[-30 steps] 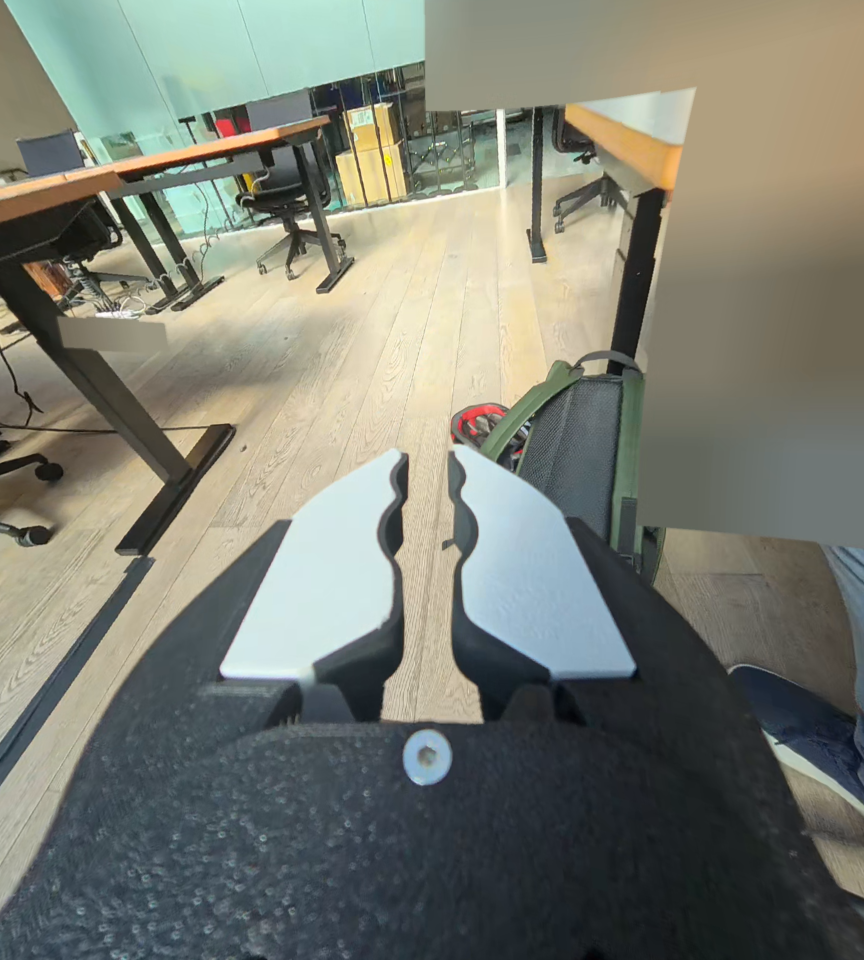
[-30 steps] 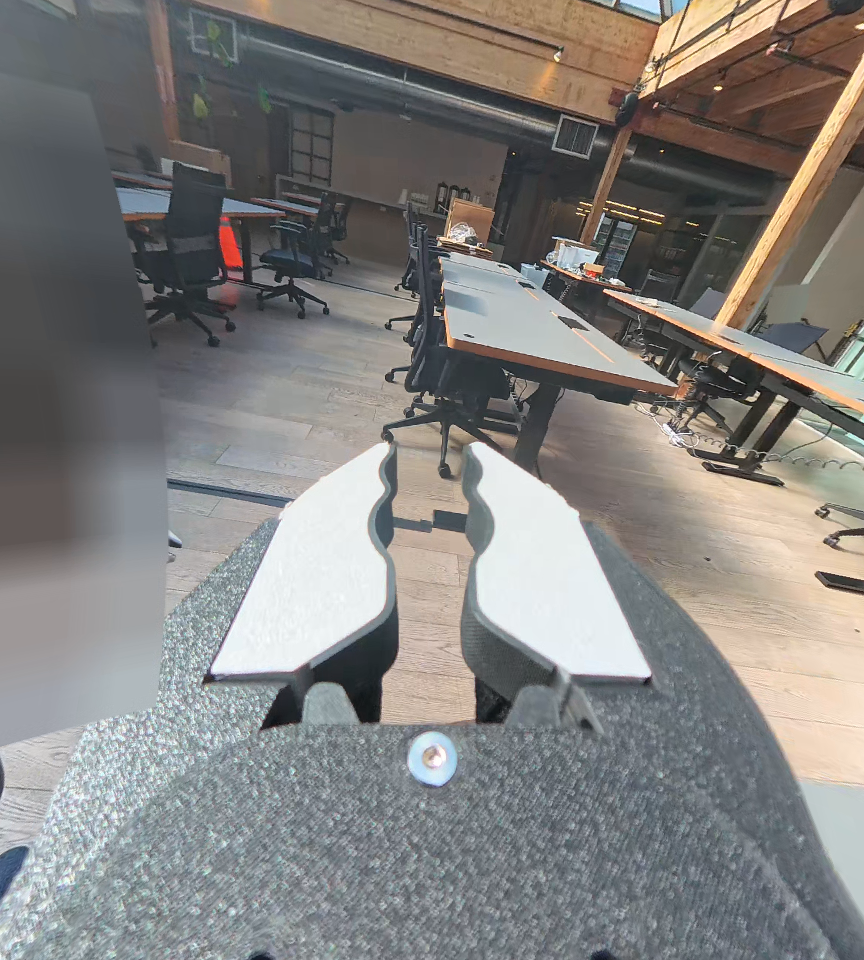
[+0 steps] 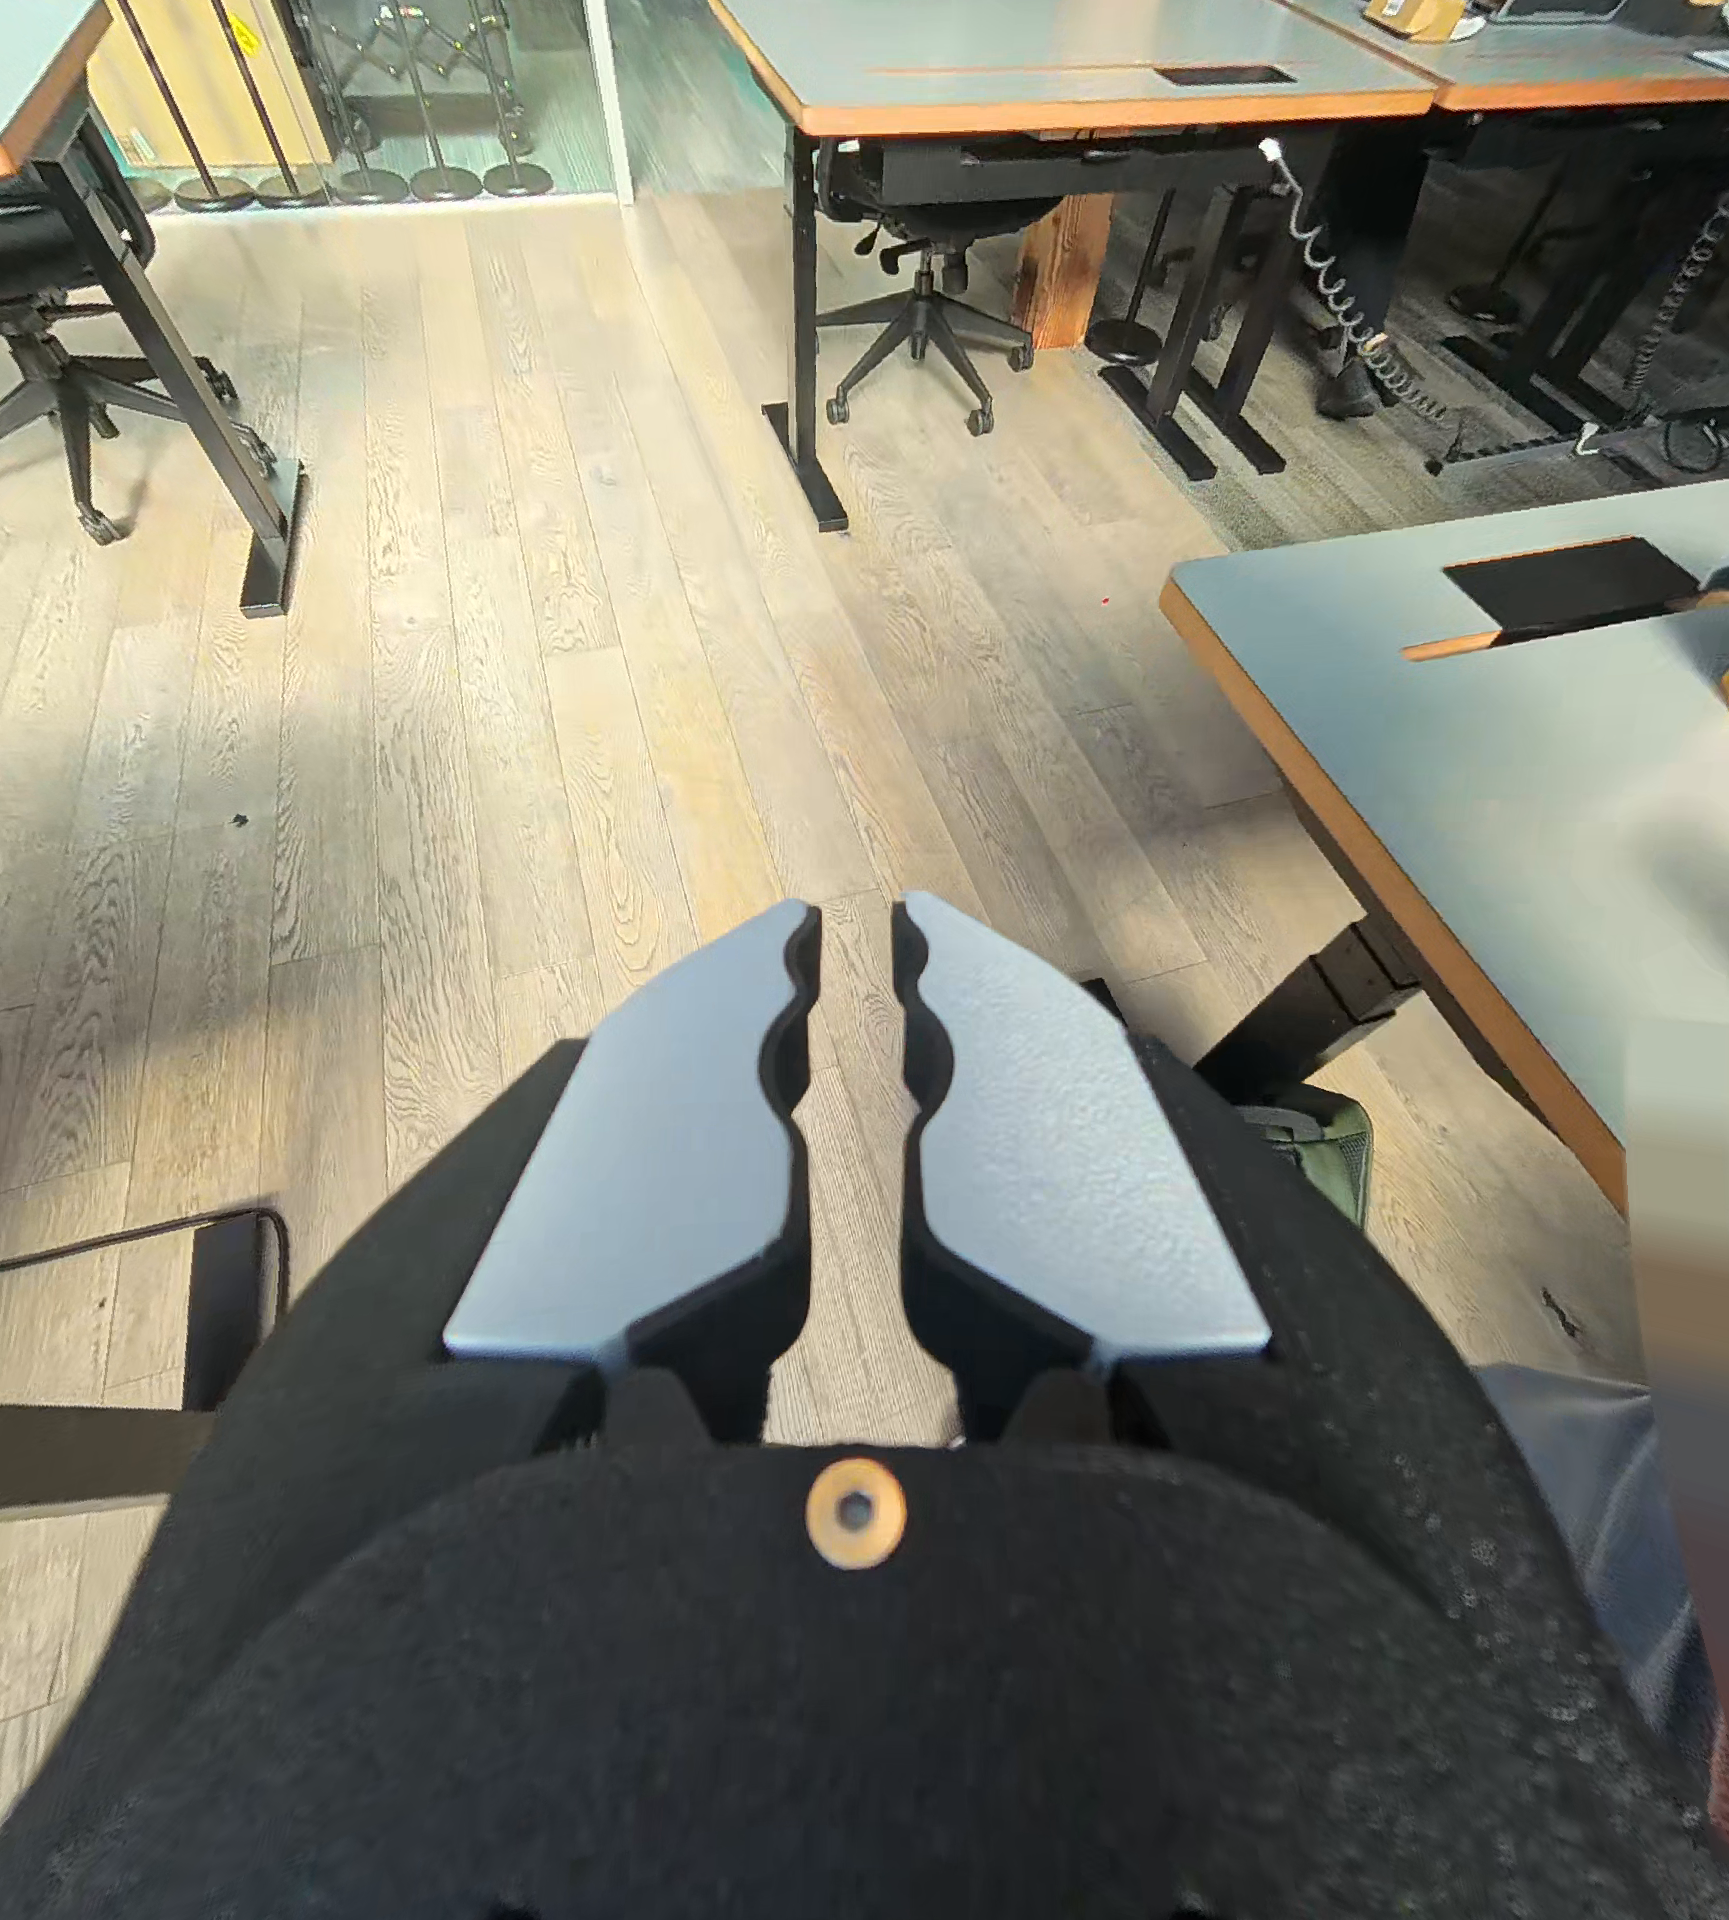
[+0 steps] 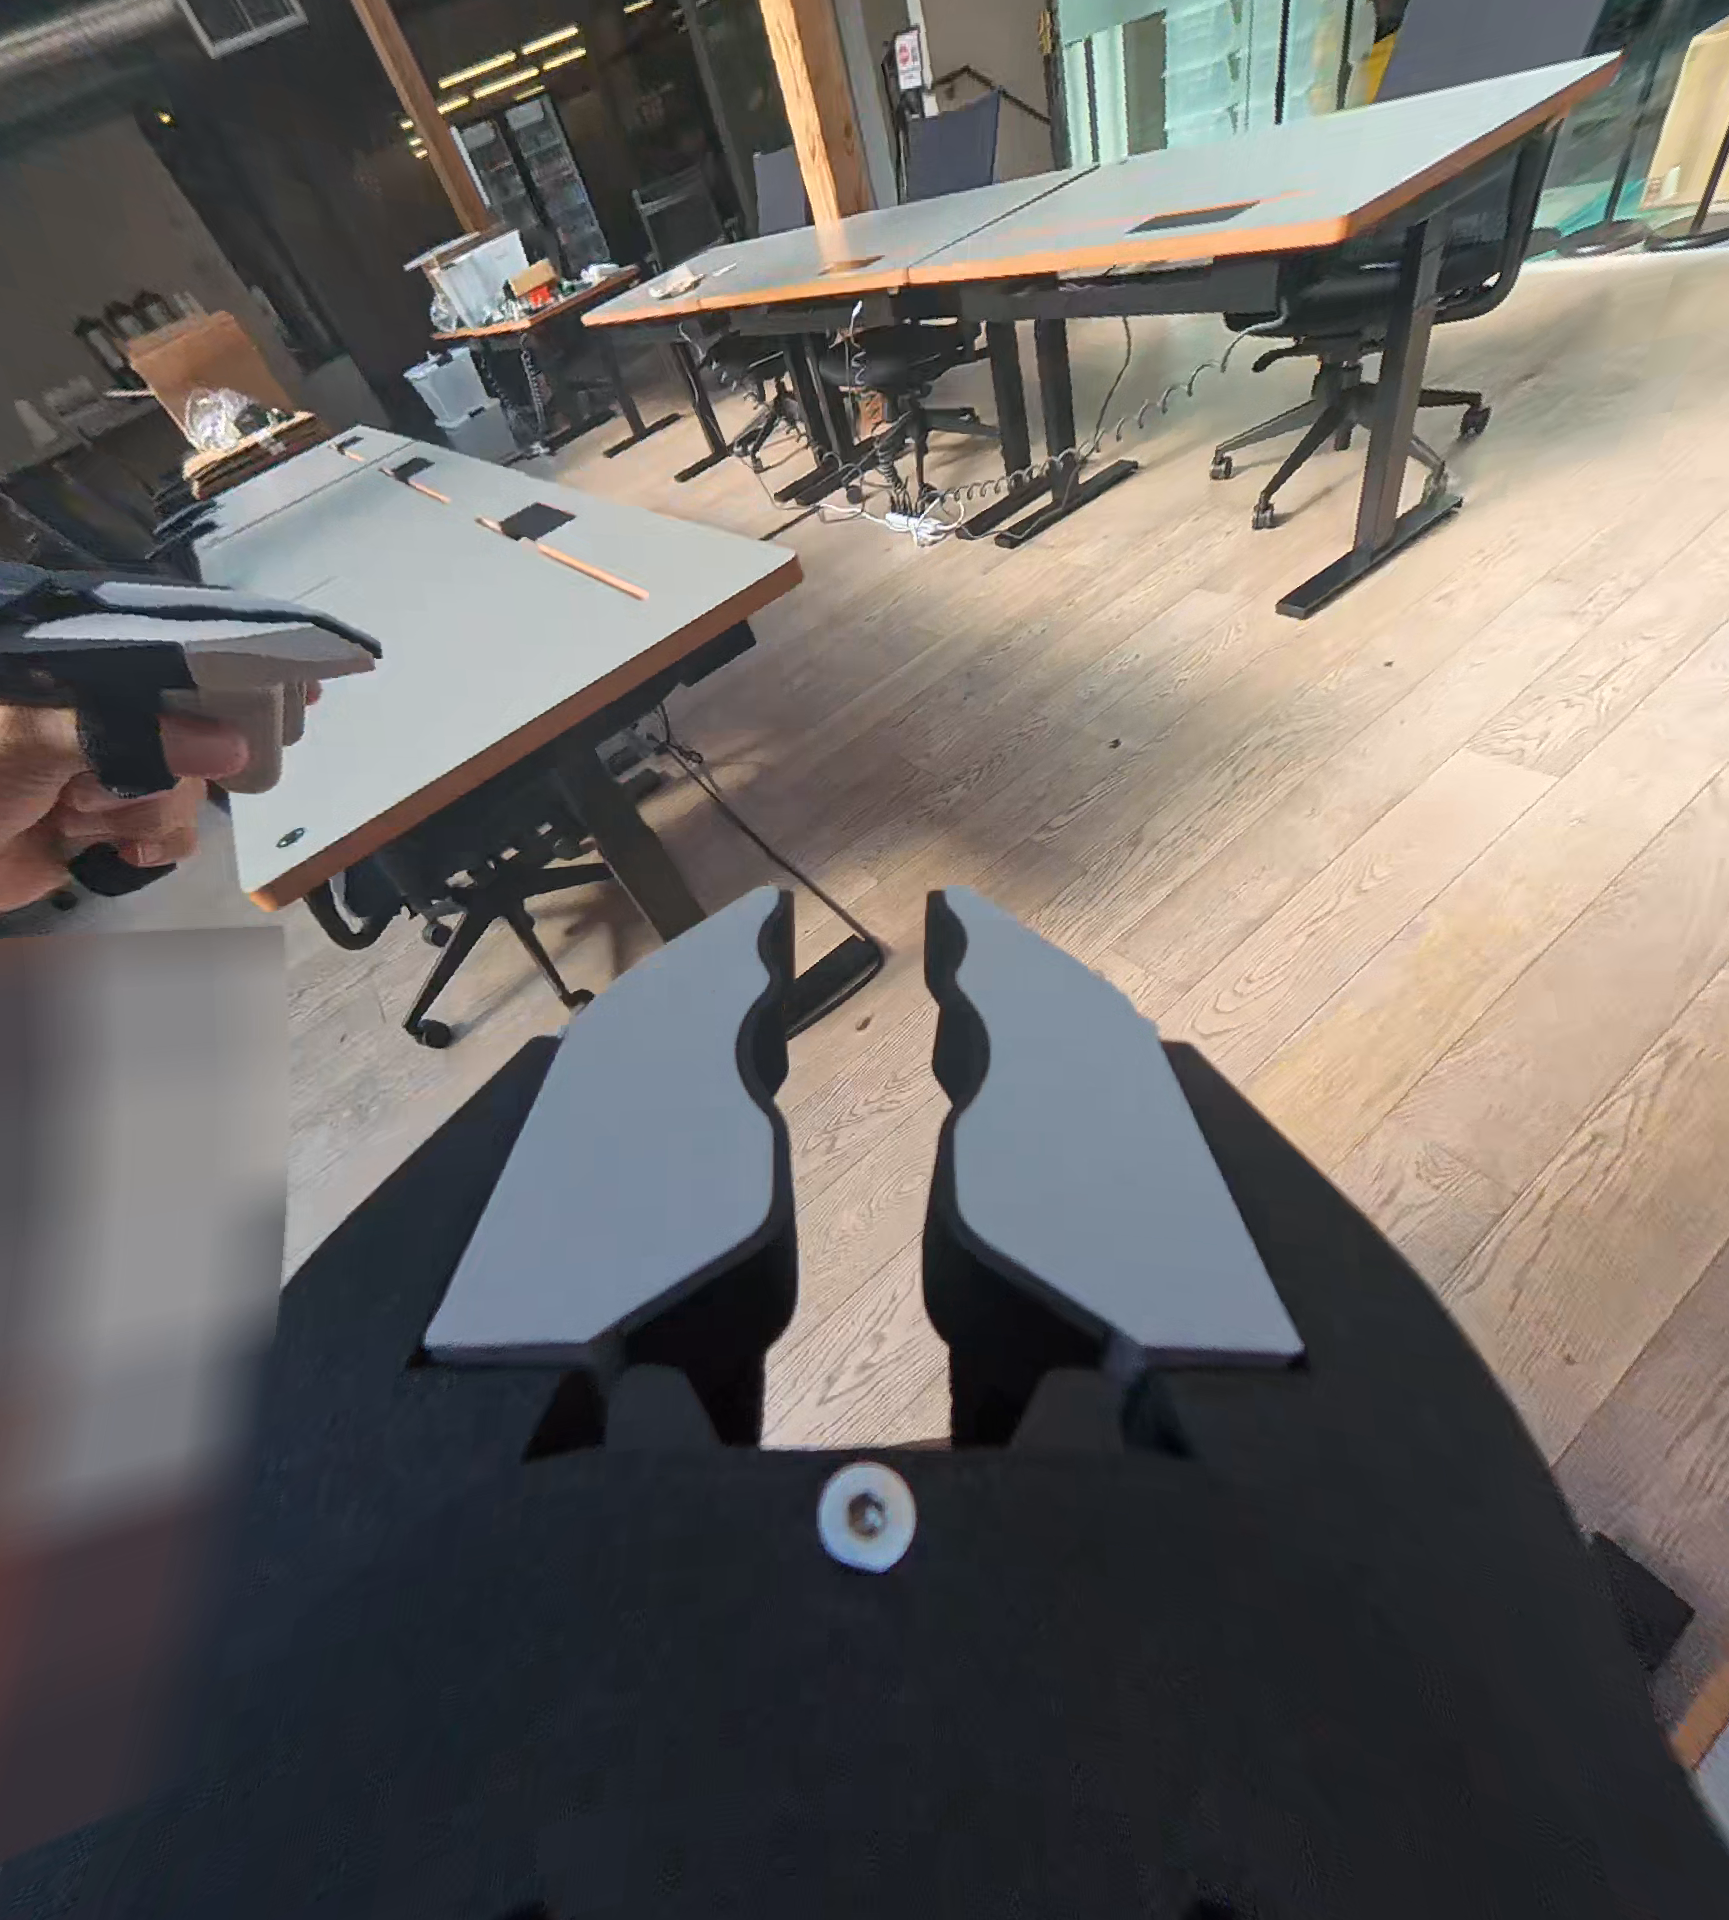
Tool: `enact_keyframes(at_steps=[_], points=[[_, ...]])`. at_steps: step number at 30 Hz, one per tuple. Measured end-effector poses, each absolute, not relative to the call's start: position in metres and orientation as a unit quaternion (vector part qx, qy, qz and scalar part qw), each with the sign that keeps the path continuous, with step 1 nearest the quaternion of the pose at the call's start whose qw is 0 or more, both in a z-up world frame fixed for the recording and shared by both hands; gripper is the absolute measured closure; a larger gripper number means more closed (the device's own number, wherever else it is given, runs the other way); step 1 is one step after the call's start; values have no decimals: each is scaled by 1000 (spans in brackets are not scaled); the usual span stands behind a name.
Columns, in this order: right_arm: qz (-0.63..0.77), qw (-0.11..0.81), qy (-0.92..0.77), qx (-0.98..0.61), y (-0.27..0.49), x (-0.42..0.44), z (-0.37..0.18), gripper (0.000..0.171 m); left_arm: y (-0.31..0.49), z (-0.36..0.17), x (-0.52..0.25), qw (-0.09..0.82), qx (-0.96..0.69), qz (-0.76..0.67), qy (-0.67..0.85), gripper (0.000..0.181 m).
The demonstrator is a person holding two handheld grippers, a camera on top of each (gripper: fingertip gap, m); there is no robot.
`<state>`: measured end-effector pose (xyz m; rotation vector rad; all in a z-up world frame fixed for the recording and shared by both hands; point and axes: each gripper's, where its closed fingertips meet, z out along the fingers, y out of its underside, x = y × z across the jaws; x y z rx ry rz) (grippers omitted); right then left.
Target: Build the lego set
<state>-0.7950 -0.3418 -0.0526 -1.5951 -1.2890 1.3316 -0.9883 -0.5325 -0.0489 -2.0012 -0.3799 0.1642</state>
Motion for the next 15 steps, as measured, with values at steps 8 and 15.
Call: enact_keyframes(at_steps=[8, 15], points=[[415, 470, -425, -653, -105, -937, -6, 146, -366, -98, -1216, 424, -904, 45, -37, 167], [324, 498, -214, -775, 44, -979, -76, 147, -38, -111, -1319, 409, -890, -33, 199, 164]])
